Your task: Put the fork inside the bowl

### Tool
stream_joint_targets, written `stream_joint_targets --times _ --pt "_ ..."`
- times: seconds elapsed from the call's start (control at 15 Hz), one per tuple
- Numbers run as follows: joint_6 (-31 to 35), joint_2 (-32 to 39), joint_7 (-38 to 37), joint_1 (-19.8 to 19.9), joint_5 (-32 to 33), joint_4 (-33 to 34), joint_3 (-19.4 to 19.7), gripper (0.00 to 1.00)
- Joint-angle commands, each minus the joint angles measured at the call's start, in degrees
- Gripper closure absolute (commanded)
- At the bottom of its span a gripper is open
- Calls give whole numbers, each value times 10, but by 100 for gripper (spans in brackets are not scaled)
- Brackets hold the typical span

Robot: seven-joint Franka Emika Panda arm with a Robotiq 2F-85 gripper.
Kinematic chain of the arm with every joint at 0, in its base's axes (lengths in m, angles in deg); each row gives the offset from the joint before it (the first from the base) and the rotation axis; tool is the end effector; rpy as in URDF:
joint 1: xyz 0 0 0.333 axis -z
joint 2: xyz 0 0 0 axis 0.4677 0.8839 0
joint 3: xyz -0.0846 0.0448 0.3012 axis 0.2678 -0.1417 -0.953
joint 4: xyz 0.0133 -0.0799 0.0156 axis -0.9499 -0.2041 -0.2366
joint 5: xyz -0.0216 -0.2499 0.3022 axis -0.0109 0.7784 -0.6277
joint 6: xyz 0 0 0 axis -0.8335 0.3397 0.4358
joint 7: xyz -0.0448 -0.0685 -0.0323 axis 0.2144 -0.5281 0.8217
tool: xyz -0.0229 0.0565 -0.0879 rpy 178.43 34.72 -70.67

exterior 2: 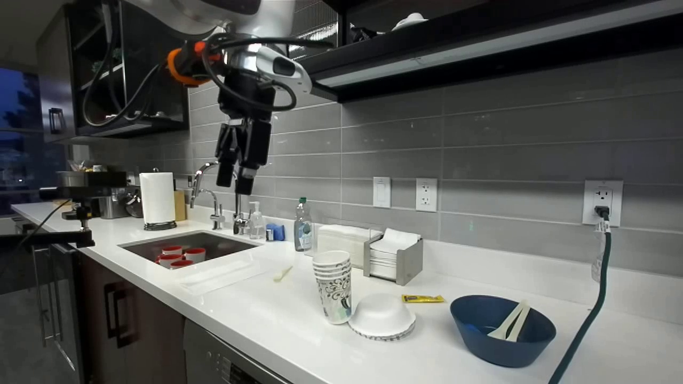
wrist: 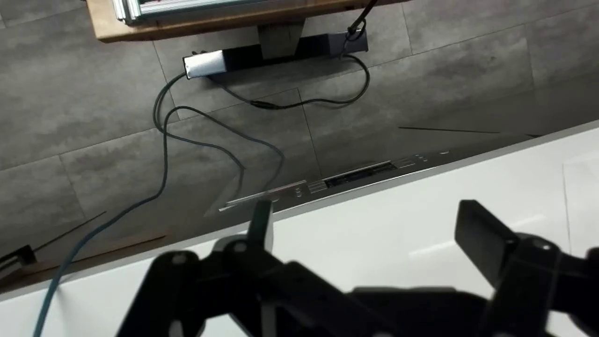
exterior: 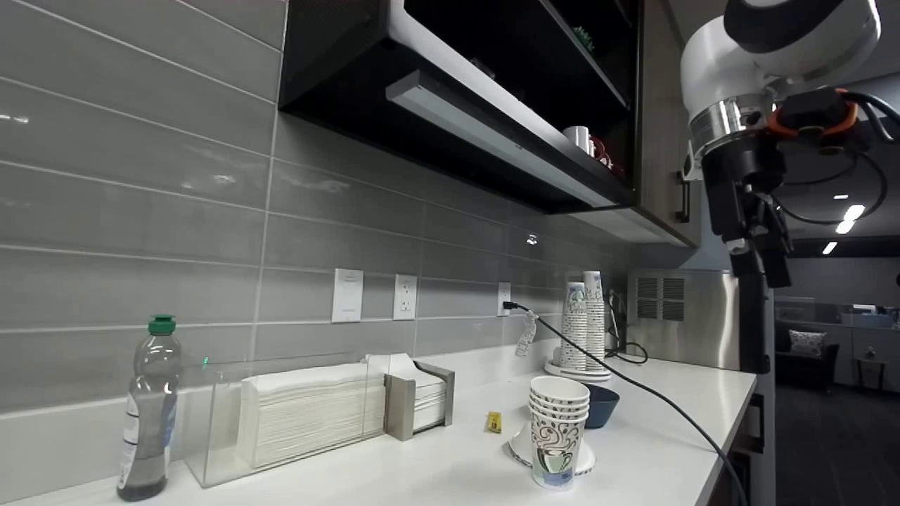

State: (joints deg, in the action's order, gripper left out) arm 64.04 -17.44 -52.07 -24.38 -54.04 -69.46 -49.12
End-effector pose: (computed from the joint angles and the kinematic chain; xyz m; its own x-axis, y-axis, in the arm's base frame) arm 0.3433 -0.0325 0.5651 0.9717 -0.1619 -0.1720 -0.1726 -0.9838 -0.0492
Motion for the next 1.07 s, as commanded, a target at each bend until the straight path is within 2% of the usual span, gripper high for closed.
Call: stream_joint_targets --times 0.0,0.27,0.4,0.53,0.67,0.73,0.87,1.0 --pt "65 79 5 -47 -24 13 -51 0" --pt "216 195 -7 -83 -8 37 -101 0" --pt "304 258 -34 -92 29 53 -131 0" --pt "355 327 -50 -104 47 81 -149 0" --pt "320 363 -20 -118 51 114 -150 0" --pt "347 318 -28 -117 31 64 -141 0" --pt "344 356 -26 -126 37 90 -143 0" --pt "339 365 -23 -126 37 101 -142 0"
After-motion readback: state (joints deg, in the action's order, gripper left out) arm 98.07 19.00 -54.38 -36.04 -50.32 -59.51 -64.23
